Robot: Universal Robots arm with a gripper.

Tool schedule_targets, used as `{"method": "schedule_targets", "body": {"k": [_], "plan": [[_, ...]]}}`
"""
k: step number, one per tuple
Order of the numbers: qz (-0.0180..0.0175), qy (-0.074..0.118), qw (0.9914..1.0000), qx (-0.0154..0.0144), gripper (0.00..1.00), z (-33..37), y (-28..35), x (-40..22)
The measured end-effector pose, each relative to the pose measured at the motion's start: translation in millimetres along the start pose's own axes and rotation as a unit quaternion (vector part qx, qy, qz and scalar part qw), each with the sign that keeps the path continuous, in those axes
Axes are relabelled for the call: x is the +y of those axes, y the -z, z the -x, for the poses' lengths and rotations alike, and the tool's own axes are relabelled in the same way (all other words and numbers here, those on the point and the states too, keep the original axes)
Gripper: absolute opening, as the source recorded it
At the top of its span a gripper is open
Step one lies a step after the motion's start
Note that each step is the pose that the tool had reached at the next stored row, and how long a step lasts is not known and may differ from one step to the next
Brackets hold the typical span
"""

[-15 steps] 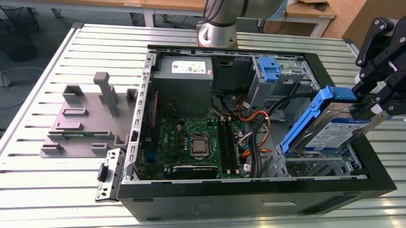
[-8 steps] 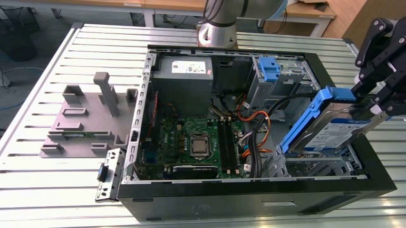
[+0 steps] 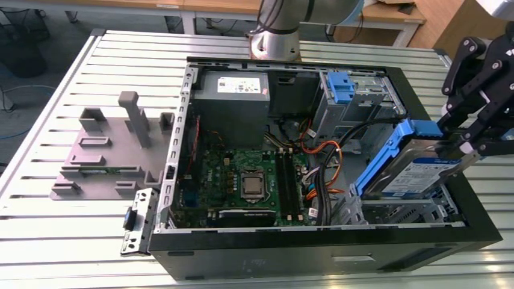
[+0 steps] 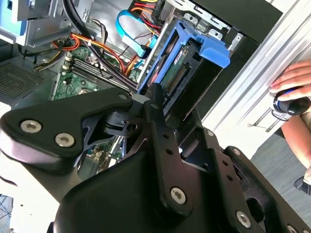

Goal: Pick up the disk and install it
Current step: 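Insert the disk into the insertion slot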

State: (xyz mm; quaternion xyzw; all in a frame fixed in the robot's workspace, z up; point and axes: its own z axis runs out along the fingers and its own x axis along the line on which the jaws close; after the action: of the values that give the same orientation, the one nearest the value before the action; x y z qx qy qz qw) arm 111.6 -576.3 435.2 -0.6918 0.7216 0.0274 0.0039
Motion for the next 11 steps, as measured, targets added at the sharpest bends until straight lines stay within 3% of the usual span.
{"method": "schedule_targets", "body": {"k": [7,11], "plan": [[0.0000,0.000,1.00000,0.0001,0.35,-0.1,-1.7,0.0],[0.0000,0.000,1.00000,0.0000,0.35,-0.3,-7.0,-0.2]]}}
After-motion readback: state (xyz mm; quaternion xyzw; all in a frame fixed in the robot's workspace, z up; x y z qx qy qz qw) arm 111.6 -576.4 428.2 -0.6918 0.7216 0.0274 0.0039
